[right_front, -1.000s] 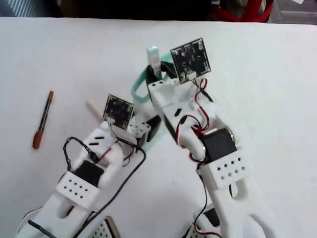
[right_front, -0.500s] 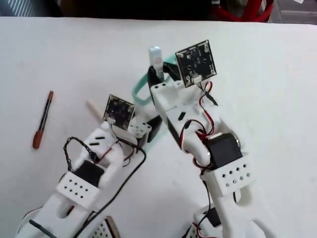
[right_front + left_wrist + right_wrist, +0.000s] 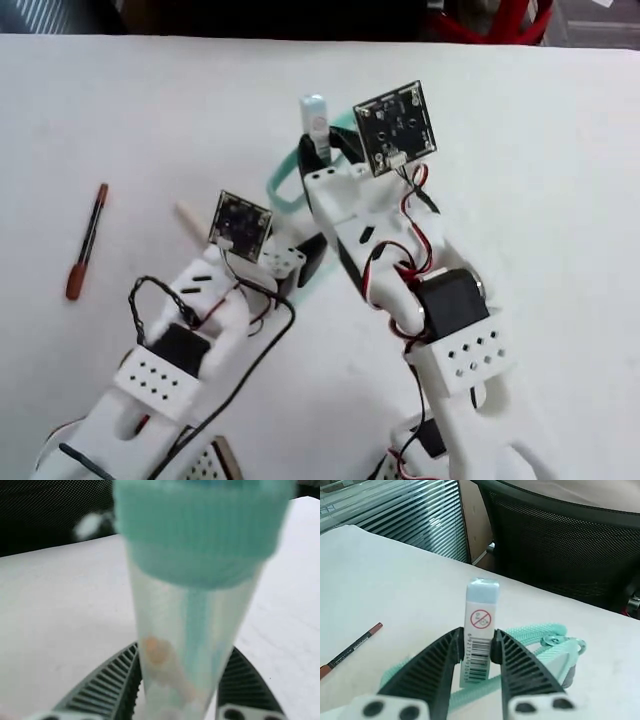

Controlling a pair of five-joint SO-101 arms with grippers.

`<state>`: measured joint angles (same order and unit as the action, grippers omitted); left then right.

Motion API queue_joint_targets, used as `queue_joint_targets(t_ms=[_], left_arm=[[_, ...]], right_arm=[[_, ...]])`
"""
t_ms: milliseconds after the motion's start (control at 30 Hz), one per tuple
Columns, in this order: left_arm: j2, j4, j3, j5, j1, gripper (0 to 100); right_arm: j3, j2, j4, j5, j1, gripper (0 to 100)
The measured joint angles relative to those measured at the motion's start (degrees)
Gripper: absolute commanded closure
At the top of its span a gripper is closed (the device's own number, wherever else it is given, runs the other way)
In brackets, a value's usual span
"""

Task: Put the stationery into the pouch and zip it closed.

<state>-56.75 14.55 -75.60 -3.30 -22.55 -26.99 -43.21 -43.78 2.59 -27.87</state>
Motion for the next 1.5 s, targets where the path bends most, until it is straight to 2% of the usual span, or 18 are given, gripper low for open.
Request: queue_joint_targets(t_ms=[200,367,433,600,833,967,1067,1167,1300,1500], left_arm=[[0.0,0.0,0.0,-0.26,0.0,77],[0.0,0.0,0.0,-1.41,0.0,77],[0.0,0.0,0.0,-1.41,-0.09,77],[0.0,0.0,0.0,-1.41,-0.09,77],[0.0,0.0,0.0,-1.41,0.0,77],[0.0,0.0,0.0,-1.41,0.0,77],[0.0,0.0,0.0,-1.41,0.0,78],[0.0,0.0,0.0,-1.41,0.0,78],[0.0,0.0,0.0,-1.41,0.0,78],[0.0,0.0,0.0,-1.41,0.0,78]], right_arm=[[0.88,0.0,-0.44,0.0,-1.93,95.4],[2.64,0.0,-7.74,0.0,-3.16,76.4],[3.16,-0.88,-10.99,0.09,-3.25,72.0],[3.34,-7.38,-14.51,0.0,-1.14,71.5],[3.43,-15.38,-10.99,0.0,8.62,71.5],[4.57,-8.88,-8.62,0.0,11.69,71.5],[10.55,-1.23,-8.88,0.0,13.89,71.5],[19.25,7.03,-13.71,0.26,15.12,71.5],[30.15,14.24,-21.89,8.79,16.97,71.5],[32.88,18.81,-27.78,37.27,16.97,71.4]])
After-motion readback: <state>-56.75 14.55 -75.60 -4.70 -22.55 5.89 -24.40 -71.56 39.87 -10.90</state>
